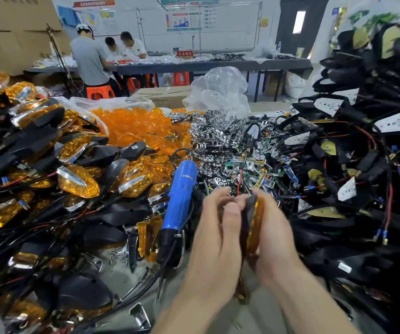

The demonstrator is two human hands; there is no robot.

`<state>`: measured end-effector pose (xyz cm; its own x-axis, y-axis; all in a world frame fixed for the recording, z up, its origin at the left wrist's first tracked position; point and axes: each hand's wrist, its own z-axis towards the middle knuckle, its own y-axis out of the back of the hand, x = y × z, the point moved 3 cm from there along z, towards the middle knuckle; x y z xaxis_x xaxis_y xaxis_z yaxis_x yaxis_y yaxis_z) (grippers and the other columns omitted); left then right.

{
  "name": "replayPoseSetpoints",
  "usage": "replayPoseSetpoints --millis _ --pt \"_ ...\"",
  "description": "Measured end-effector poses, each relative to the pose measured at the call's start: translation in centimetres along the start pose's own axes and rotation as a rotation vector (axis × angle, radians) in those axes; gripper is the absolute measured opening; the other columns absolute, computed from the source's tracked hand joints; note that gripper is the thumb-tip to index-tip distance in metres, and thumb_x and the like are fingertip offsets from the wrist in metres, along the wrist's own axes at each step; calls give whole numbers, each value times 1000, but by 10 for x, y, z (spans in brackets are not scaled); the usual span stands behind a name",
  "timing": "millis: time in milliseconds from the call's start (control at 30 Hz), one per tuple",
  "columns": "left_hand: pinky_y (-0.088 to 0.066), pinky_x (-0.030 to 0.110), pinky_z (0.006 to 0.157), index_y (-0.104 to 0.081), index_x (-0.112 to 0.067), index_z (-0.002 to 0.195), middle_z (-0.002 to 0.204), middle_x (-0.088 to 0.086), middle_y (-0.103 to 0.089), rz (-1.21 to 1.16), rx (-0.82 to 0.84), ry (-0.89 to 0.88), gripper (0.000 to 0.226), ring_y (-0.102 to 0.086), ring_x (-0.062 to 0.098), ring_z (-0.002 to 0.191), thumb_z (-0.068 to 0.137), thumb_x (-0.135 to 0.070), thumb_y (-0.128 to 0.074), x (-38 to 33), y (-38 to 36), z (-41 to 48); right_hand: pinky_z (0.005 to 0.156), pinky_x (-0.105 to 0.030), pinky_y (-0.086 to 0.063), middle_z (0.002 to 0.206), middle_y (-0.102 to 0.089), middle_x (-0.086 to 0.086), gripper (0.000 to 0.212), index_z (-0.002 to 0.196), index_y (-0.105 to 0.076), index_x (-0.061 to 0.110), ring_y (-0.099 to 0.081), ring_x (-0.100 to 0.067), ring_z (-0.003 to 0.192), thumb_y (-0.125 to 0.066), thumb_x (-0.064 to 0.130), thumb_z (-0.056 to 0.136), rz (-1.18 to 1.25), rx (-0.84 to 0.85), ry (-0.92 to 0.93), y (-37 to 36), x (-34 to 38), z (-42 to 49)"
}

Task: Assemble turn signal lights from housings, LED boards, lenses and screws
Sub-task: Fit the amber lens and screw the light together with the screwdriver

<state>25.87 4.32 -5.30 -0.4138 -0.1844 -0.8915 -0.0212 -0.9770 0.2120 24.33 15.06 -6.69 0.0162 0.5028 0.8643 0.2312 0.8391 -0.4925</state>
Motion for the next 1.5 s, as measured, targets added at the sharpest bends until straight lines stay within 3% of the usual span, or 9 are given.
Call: replayPoseSetpoints --millis 133,333,533,700,833,967,1133,1367,1500 --pt "-52 33 83 -50 -43 115 101 -18 -61 79 -8 84 20 -64 7 94 101 -48 -37 13 15 4 39 -24 -39 56 -47 3 54 59 -58 21 -43 -12 42 -43 53 99 298 101 -107 19 35 -2" --pt "-50 32 67 -49 -43 102 85 -14 -64 382 179 44 13 -61 7 73 102 -31 -44 17 8 0 38 -22 -38 64 -48 4 50 60 -56 21 -42 -10 43 -42 47 102 419 90 -26 36 46 0" --pt "-47 31 84 -53 -34 111 105 -17 -57 629 316 -137 16 -51 3 99 103 -37 -39 14 0 -6 37 -24 -38 63 -48 2 52 57 -55 20 -42 -13 42 -39 42 102 358 64 31 36 45 3" --pt "-38 29 95 -57 -32 115 107 -15 -54 743 482 -266 33 -43 10 102 101 -48 -31 7 -17 -13 35 -23 -36 61 -46 3 50 55 -53 21 -40 -13 39 -40 40 99 385 96 47 39 51 3" --pt "-34 31 97 -57 -35 121 115 -13 -51 697 654 -212 27 -40 11 110 101 -44 -44 15 -21 -13 33 -22 -36 57 -43 3 49 53 -52 21 -39 -11 36 -40 40 97 378 318 -66 38 54 -3" --pt "-32 31 102 -48 -41 136 125 -13 -45 827 696 -250 53 -38 13 117 87 -63 -40 16 -27 -17 32 -21 -35 55 -47 4 53 52 -56 21 -43 -10 34 -40 43 97 367 525 -170 32 51 -9" --pt "-51 20 73 -72 -38 106 95 -11 -64 1088 621 -442 43 -63 12 85 72 -64 -66 10 -43 -26 31 -21 -33 54 -44 2 46 50 -53 20 -42 -12 33 -50 41 91 323 500 -207 24 48 -10" --pt "-49 17 62 -75 -31 94 86 -12 -67 1230 694 -369 48 -64 7 76 80 -31 -30 3 -51 -26 30 -21 -33 53 -46 3 53 49 -54 21 -24 -12 37 -40 42 95 365 504 -208 26 52 -10" --pt "-49 37 89 -48 -11 135 128 8 -55 1238 753 -567 68 -53 26 114 85 -22 -3 6 -55 -21 30 -22 -32 53 -47 3 52 49 -57 21 -36 -10 33 -43 42 95 385 530 -200 27 52 -10"
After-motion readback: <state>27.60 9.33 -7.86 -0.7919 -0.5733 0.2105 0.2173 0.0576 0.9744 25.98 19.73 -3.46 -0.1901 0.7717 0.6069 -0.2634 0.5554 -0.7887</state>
